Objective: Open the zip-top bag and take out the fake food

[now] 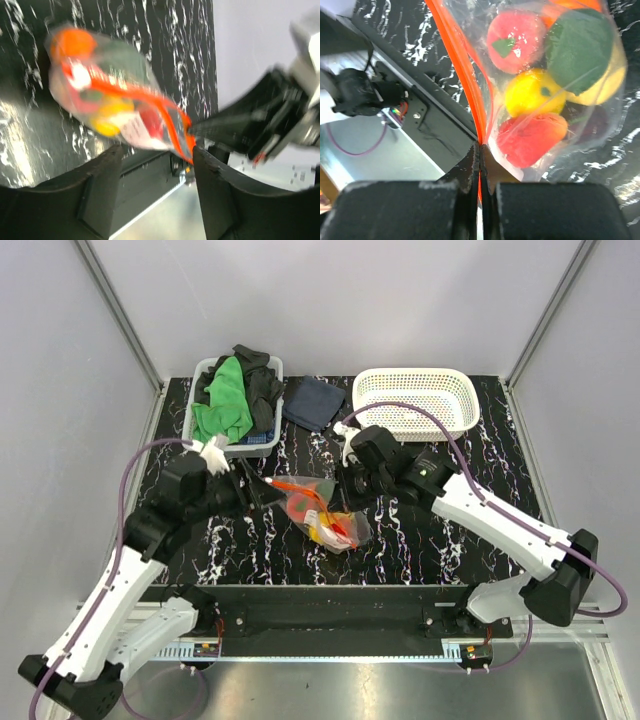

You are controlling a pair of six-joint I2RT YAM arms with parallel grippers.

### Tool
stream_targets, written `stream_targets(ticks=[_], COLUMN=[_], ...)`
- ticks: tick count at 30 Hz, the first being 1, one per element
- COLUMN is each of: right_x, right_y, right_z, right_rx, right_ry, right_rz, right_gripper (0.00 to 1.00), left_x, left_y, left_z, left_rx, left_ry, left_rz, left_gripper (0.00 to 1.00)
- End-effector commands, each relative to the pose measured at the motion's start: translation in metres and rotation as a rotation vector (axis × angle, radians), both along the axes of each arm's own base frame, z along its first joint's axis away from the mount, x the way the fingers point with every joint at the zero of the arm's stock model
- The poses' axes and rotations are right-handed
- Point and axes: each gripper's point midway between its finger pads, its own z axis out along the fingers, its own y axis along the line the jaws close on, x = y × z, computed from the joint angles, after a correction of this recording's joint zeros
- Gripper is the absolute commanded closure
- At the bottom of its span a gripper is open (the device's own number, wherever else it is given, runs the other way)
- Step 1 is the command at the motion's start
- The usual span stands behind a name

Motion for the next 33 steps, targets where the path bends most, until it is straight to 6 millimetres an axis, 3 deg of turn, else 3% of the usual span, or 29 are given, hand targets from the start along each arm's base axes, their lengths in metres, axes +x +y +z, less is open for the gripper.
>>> stream_targets(ticks=[1, 2, 6, 9, 14, 17, 25, 33], right_x=[0.000, -0.002, -0.009, -0.014, -0.015, -0.016, -0.020, -0.022], right_y=[0.022, 0.023, 0.024, 0.023, 0.021, 0.019, 0.013, 0.007], right_z=[0.023, 0.024, 0.024, 0.019, 0.017, 0.018, 0.020, 0.015], right_rx=[0.108, 0.118, 0.138, 0.146, 0.160, 0.168, 0.189, 0.190], right_ry=[0.047, 0.060, 0.097, 0.129, 0.144, 0.143, 0.135, 0.138], right_rz=[-0.002, -0.001, 0.000, -0.010, -0.033, -0.042, -0.062, -0.086], right_gripper=[1.00, 1.00, 1.00, 1.00, 1.00, 1.00, 1.00, 1.00], left_x=[-0.026, -0.028, -0.026, -0.022, -0.018, -0.019, -0.026, -0.021], left_y=[-0.008, -0.011, -0.030, -0.052, -0.084, -0.092, -0.090, -0.089], left_z=[-0.033, -0.035, -0.052, -0.044, -0.048, -0.053, -0.092, -0.102], left_rx=[-0.052, -0.071, -0.129, -0.160, -0.156, -0.132, -0.059, 0.006], left_ry=[0.109, 0.118, 0.204, 0.181, 0.220, 0.238, 0.332, 0.308], left_rz=[-0.025, -0.029, -0.030, -0.045, -0.065, -0.062, -0.004, -0.016], left_gripper=[0.38, 0.33, 0.30, 0.27, 0.25, 0.25, 0.40, 0.59])
